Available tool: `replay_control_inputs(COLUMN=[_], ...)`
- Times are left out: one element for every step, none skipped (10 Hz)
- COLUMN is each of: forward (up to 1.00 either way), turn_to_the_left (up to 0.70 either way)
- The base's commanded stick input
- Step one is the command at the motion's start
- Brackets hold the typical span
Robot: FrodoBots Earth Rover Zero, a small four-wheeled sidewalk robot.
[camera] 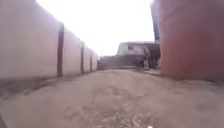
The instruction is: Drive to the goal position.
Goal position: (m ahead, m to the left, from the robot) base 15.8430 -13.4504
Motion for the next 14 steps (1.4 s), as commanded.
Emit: replay_control_inputs(forward=[0.85, 0.85, 0.85, 0.85, 0.85, 0.85, 0.85, 0.85, 0.85, 0.85, 0.85, 0.85, 0.85, 0.85], turn_to_the_left=[0.01, 0.01, 0.01, 0.01, 0.01, 0.01, 0.01, 0.01, 0.01, 0.01, 0.01, 0.01, 0.01, 0.01])
